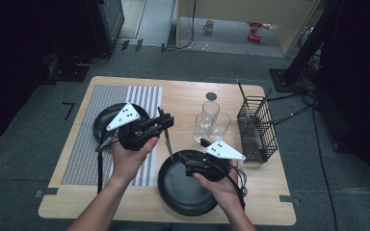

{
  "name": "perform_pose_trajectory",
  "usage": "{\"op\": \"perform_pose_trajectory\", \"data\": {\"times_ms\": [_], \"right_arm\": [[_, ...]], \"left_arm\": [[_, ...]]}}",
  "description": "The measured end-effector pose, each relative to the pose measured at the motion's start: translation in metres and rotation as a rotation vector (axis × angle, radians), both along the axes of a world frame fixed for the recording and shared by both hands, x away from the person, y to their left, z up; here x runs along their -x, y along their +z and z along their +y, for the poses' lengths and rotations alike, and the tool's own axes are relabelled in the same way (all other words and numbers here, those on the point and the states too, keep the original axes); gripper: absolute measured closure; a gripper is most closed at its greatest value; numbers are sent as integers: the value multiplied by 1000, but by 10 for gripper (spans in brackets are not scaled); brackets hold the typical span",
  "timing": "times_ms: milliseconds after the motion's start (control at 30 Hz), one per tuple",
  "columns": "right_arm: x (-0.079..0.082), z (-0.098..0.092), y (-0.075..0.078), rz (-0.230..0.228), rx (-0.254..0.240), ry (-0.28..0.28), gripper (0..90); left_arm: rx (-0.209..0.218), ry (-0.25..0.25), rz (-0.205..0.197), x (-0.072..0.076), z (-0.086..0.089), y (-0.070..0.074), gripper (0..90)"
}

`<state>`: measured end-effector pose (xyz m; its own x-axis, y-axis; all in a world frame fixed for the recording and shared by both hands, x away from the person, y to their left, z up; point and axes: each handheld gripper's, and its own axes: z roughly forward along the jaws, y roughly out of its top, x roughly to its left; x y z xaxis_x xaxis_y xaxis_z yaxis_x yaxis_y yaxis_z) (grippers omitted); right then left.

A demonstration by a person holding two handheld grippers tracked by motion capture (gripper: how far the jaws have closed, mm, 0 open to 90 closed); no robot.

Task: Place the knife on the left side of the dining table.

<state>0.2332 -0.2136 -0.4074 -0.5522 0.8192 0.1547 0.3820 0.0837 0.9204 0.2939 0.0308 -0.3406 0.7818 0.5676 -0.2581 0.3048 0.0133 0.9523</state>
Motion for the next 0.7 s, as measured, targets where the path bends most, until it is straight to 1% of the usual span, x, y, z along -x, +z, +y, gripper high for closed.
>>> {"op": "perform_pose_trajectory", "data": {"times_ms": [67,133,200,233,300,333,367,400,433,500,567,600,700], "right_arm": [[1,-10,-5,16,5,-21,97],[4,-20,-10,24,1,-27,67],[7,-30,-13,28,-3,-43,57],[10,-39,-17,34,-7,-63,57],[12,-42,-18,36,-10,-69,57],[16,-51,-22,38,-8,-80,49],[16,-51,-22,38,-8,-80,49],[18,-57,-25,38,1,-85,42],[18,-57,-25,38,1,-85,42],[22,-64,-29,44,-4,-99,41],[24,-69,-32,49,-6,-106,38],[25,-71,-34,47,1,-108,34],[27,-79,-38,48,6,-132,34]], "left_arm": [[-1,14,-1,0,3,-1,787],[-5,20,-3,1,5,-2,787],[-8,27,-5,1,8,-5,787],[-9,29,-5,2,11,-6,787],[-8,36,-2,2,15,-9,787],[-6,41,-2,2,16,-10,787],[-8,45,0,1,18,-11,787],[-6,49,2,1,21,-13,788],[0,55,9,1,24,-14,788],[4,63,17,1,31,-17,787],[0,68,12,2,35,-18,787],[2,75,10,2,38,-20,787],[6,92,16,2,47,-23,787]]}}
